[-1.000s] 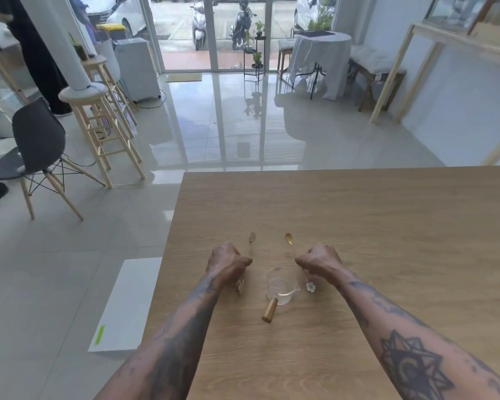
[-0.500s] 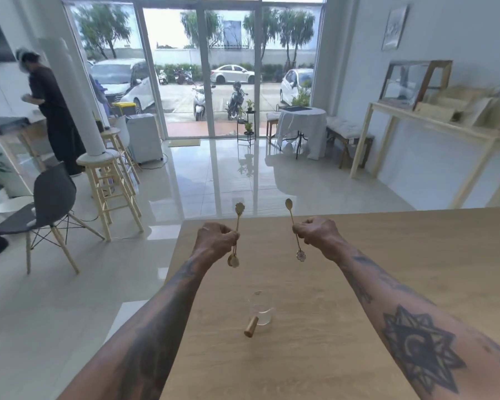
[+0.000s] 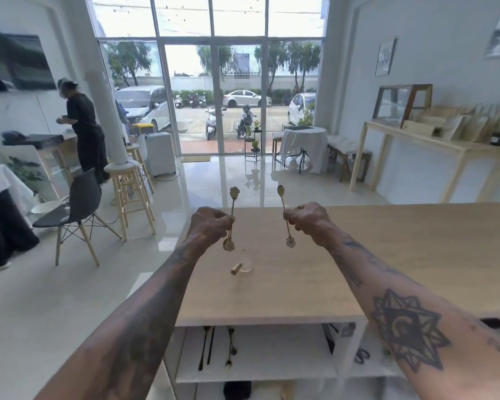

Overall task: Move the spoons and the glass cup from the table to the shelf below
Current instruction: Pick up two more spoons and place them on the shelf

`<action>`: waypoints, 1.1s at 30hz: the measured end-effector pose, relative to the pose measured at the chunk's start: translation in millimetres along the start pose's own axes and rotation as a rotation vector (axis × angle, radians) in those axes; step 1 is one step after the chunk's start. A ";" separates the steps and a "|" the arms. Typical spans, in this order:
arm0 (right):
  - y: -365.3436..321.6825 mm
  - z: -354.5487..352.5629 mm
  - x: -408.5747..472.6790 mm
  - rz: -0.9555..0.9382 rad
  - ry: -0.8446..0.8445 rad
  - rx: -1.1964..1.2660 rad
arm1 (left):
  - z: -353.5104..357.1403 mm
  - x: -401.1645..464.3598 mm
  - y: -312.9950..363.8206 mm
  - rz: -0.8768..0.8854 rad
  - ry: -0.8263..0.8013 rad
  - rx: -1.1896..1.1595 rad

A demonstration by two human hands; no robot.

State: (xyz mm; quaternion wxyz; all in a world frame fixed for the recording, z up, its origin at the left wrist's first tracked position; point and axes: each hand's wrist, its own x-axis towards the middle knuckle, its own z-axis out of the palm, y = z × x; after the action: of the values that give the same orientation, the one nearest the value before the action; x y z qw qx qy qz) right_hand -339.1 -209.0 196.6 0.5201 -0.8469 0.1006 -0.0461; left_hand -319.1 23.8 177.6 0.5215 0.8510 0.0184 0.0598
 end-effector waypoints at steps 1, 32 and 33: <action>4.6 0.3 -12.2 0.011 -0.005 0.000 | 1.7 -14.4 -3.5 -0.010 -0.009 -0.001; 313.2 203.9 -69.5 0.558 -0.319 -0.193 | 137.6 -137.6 -337.9 -0.594 -0.230 0.047; 326.1 208.7 -57.7 0.566 -0.302 -0.198 | 146.3 -126.4 -348.7 -0.595 -0.217 0.051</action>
State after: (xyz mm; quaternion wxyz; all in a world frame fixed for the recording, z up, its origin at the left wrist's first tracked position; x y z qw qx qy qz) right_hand -397.1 -157.6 -187.1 0.4367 -0.8290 0.2575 0.2362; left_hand -416.0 41.2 -208.8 0.4933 0.8225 0.2124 -0.1871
